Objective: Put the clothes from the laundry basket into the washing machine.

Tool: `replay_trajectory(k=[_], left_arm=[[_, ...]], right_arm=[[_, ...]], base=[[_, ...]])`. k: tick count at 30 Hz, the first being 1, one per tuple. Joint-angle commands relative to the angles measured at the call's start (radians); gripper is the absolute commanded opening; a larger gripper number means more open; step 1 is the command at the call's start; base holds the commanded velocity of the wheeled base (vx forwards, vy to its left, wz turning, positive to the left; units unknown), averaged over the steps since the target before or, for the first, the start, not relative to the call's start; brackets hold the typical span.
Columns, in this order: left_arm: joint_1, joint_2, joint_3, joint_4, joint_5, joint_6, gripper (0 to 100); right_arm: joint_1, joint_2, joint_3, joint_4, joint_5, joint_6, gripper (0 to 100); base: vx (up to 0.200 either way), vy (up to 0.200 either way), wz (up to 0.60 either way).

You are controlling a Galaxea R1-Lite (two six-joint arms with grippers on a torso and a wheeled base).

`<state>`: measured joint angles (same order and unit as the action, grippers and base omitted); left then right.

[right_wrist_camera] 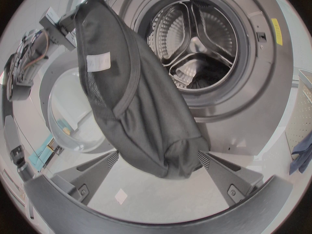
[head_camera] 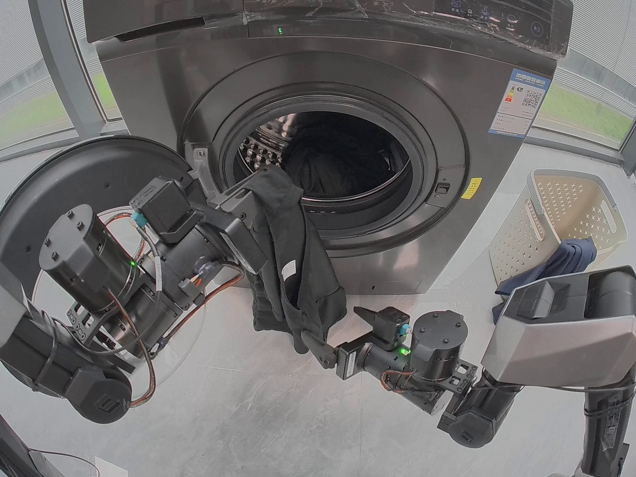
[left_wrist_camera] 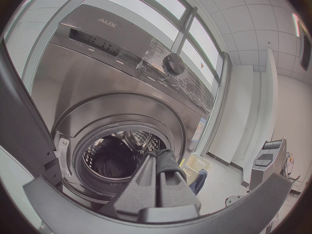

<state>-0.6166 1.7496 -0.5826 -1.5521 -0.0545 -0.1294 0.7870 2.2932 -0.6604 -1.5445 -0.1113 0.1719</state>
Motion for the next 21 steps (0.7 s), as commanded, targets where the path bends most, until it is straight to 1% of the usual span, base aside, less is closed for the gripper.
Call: replay_trajectory(k=[1, 3, 5, 8, 10, 11, 13, 21], left_arm=[[-0.011, -0.027, 0.000, 0.000, -0.002, -0.003, 0], [-0.020, -0.048, 0.001, 0.000, -0.007, -0.006, 0], [-0.028, -0.062, 0.004, 0.000, -0.024, -0.009, 0], [-0.035, -0.079, 0.009, 0.000, -0.044, -0.007, 0], [-0.035, -0.079, 0.009, 0.000, -0.045, -0.006, 0], [-0.041, -0.081, 0.010, 0.000, -0.045, -0.003, 0], [-0.048, -0.081, 0.010, 0.000, -0.045, -0.001, 0], [-0.066, -0.093, 0.017, 0.000, -0.047, -0.001, 0]], right_arm=[[-0.009, -0.014, -0.050, 0.000, 0.001, 0.000, 100], [-0.012, -0.006, -0.080, 0.001, 0.001, 0.000, 100], [-0.023, 0.019, -0.120, 0.001, 0.002, -0.003, 100], [-0.031, 0.051, -0.211, 0.001, 0.004, -0.002, 100], [-0.032, 0.054, -0.219, 0.001, 0.004, -0.002, 100], [-0.035, 0.081, -0.278, 0.001, 0.005, -0.006, 100], [-0.038, 0.095, -0.329, 0.001, 0.005, -0.011, 100], [-0.089, 0.167, -0.462, 0.003, 0.007, -0.019, 100]], base=[[0.000, 0.000, 0.00], [0.000, 0.000, 0.00], [0.000, 0.000, 0.00], [0.000, 0.000, 0.00], [0.000, 0.000, 0.00], [0.000, 0.000, 0.00], [0.000, 0.000, 0.00], [0.000, 0.000, 0.00]])
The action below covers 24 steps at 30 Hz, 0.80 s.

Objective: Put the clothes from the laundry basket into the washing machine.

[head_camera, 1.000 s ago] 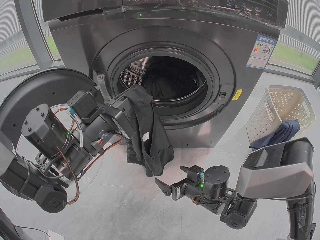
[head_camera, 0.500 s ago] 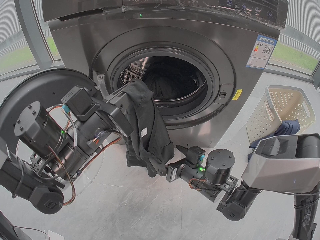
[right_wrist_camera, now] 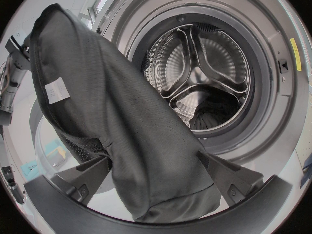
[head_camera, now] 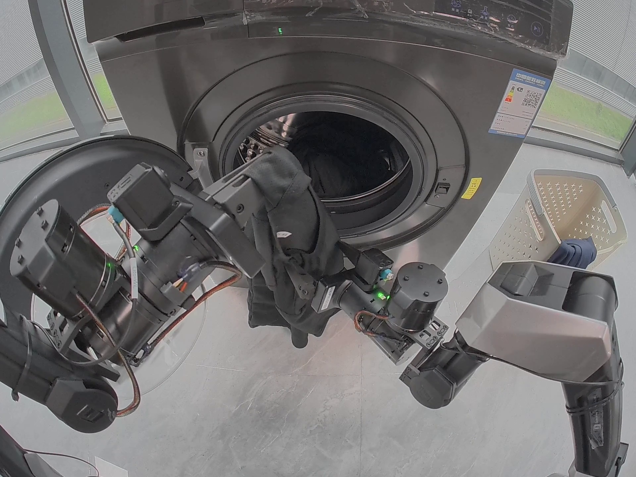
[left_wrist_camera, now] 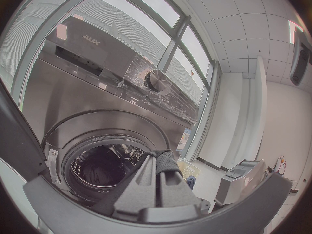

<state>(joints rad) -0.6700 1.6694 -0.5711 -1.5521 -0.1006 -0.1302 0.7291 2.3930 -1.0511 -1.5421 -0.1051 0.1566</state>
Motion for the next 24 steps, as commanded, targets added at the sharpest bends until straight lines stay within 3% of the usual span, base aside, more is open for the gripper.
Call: replay_trajectory(k=[1, 17, 18, 24], left_arm=[[-0.017, -0.011, 0.005, 0.000, -0.001, 0.001, 0], [-0.025, -0.008, 0.019, 0.000, 0.002, 0.001, 0], [-0.025, -0.010, 0.017, 0.000, 0.002, 0.000, 0], [-0.013, -0.008, 0.010, 0.000, 0.002, -0.011, 0]], right_arm=[[-0.034, 0.077, -0.086, 0.000, 0.001, -0.003, 100], [-0.030, 0.143, -0.181, 0.000, 0.001, -0.005, 100], [-0.030, 0.141, -0.179, 0.000, 0.001, -0.003, 0], [-0.039, 0.124, -0.176, -0.001, -0.001, 0.003, 0]], base=[[0.000, 0.000, 0.00], [0.000, 0.000, 0.00], [0.000, 0.000, 0.00], [0.000, 0.000, 0.00]])
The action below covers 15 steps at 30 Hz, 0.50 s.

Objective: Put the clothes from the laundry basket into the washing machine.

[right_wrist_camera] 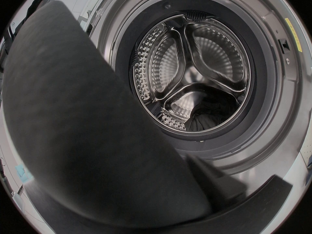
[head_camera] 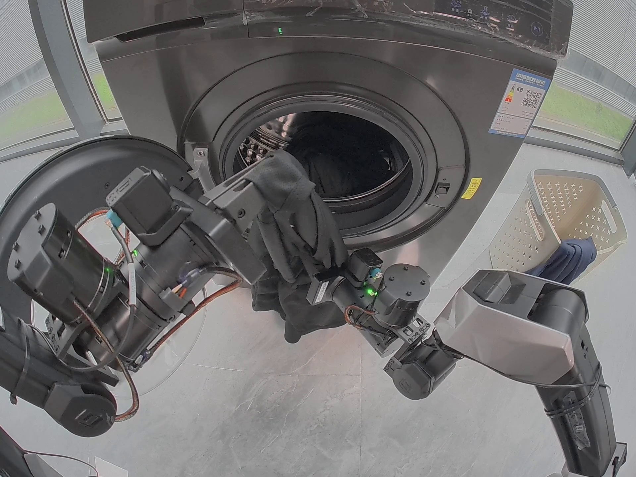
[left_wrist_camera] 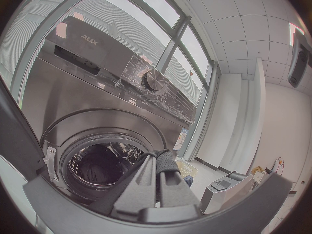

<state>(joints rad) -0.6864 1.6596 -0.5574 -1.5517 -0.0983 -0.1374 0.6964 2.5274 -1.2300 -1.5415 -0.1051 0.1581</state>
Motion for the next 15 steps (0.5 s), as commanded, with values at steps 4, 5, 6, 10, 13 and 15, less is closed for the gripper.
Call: replay_trajectory(k=[4, 5, 6, 10, 13, 15], left_arm=[[0.021, 0.009, -0.004, -0.001, 0.002, -0.004, 0], [0.028, 0.011, -0.004, -0.001, 0.002, -0.004, 0], [0.031, 0.011, -0.004, -0.001, 0.003, -0.004, 0], [0.088, 0.025, -0.004, 0.001, 0.000, -0.004, 0], [0.130, 0.048, 0.004, 0.001, 0.000, -0.002, 0], [0.166, 0.077, 0.011, 0.001, 0.000, 0.010, 0]], right_arm=[[-0.021, -0.042, 0.024, -0.002, -0.004, 0.006, 0], [-0.028, -0.055, 0.033, -0.002, -0.004, 0.006, 0], [-0.029, -0.058, 0.037, -0.002, -0.004, 0.006, 0], [-0.069, -0.142, 0.072, -0.002, -0.005, 0.014, 0], [-0.087, -0.193, 0.095, -0.002, -0.007, 0.018, 0], [-0.092, -0.226, 0.122, -0.002, -0.007, 0.020, 0]], base=[[0.000, 0.000, 0.00], [0.000, 0.000, 0.00], [0.000, 0.000, 0.00], [0.000, 0.000, 0.00], [0.000, 0.000, 0.00], [0.000, 0.000, 0.00]])
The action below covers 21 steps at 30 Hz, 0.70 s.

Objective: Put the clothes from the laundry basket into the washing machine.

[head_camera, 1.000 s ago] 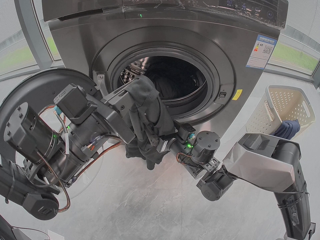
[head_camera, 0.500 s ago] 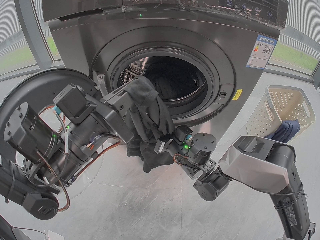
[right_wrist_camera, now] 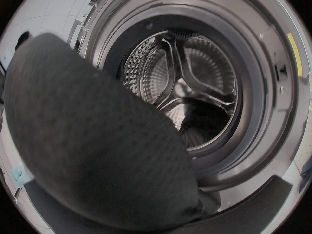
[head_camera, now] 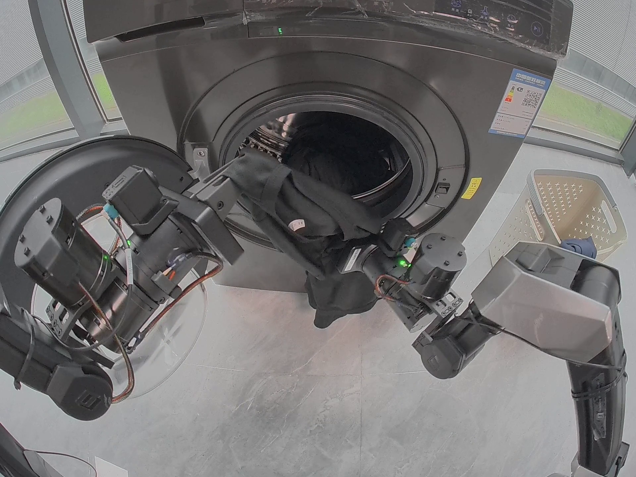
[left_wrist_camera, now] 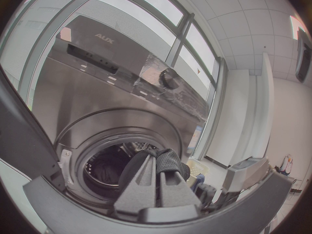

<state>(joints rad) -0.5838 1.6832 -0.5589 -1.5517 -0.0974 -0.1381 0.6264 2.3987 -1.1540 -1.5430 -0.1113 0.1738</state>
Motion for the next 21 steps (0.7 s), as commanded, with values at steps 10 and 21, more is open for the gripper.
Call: replay_trajectory(k=[10, 21], left_arm=[[0.081, 0.178, 0.148, -0.001, -0.004, 0.064, 0], [0.084, 0.245, 0.220, -0.002, -0.077, 0.133, 100]], right_arm=[[-0.013, -0.151, 0.122, 0.000, -0.001, -0.002, 0], [0.007, -0.150, 0.117, 0.000, -0.001, -0.008, 0]], base=[[0.000, 0.000, 0.00], [0.000, 0.000, 0.00]])
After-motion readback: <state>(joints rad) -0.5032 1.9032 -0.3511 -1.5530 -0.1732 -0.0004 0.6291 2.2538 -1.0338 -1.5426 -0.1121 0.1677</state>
